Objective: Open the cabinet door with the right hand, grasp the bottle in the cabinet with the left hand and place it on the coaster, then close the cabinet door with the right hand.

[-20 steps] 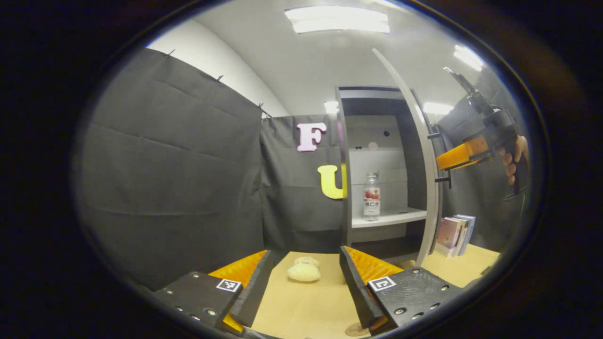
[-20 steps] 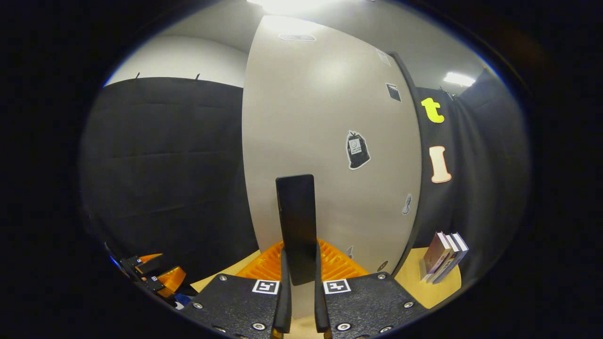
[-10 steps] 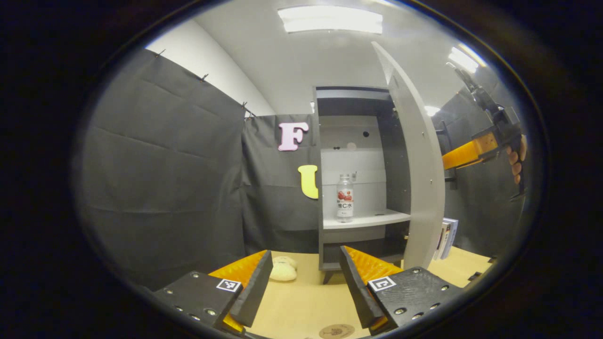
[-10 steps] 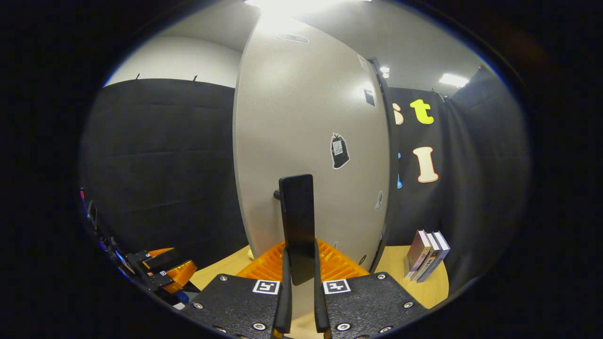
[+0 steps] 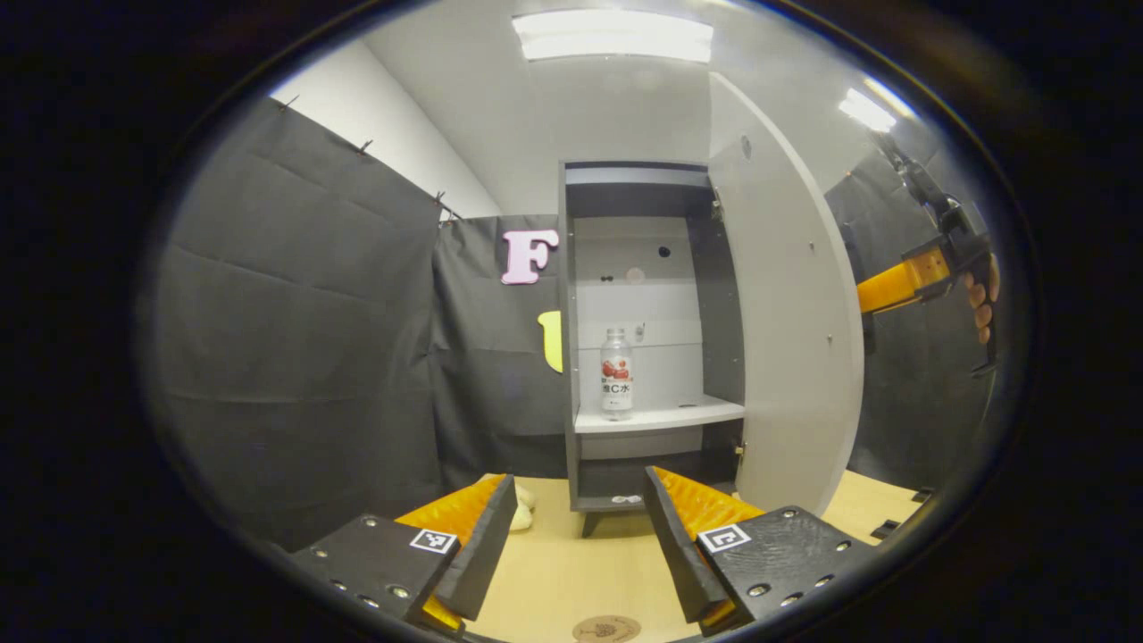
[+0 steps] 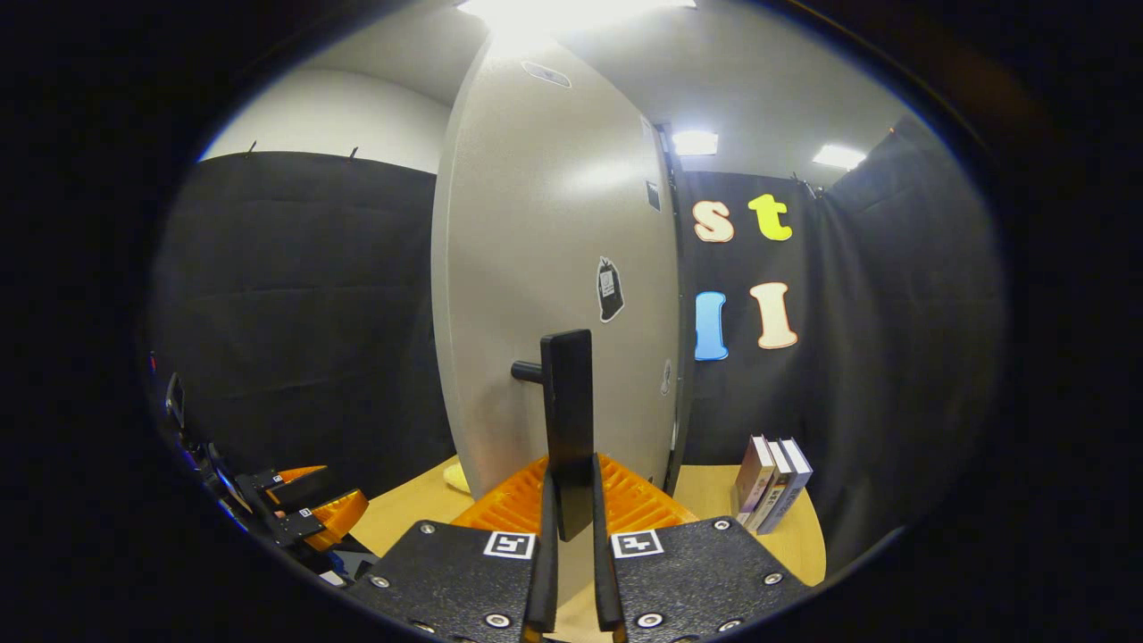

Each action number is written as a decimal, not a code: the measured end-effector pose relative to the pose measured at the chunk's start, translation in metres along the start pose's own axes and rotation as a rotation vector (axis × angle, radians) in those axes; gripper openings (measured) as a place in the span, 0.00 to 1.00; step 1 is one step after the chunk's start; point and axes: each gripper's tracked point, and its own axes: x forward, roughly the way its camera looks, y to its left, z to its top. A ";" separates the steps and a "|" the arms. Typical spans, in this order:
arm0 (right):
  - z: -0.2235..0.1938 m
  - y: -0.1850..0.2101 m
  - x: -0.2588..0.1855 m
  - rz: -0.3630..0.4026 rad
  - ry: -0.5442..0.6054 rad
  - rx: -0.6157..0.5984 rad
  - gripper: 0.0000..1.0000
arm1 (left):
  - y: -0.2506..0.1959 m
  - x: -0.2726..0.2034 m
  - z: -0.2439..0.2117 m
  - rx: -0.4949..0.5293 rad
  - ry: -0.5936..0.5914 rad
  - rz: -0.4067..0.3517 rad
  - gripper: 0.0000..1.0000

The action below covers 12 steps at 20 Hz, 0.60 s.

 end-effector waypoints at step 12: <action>-0.003 -0.027 -0.003 -0.092 -0.009 -0.007 0.14 | -0.024 -0.010 -0.002 0.016 0.008 0.013 0.77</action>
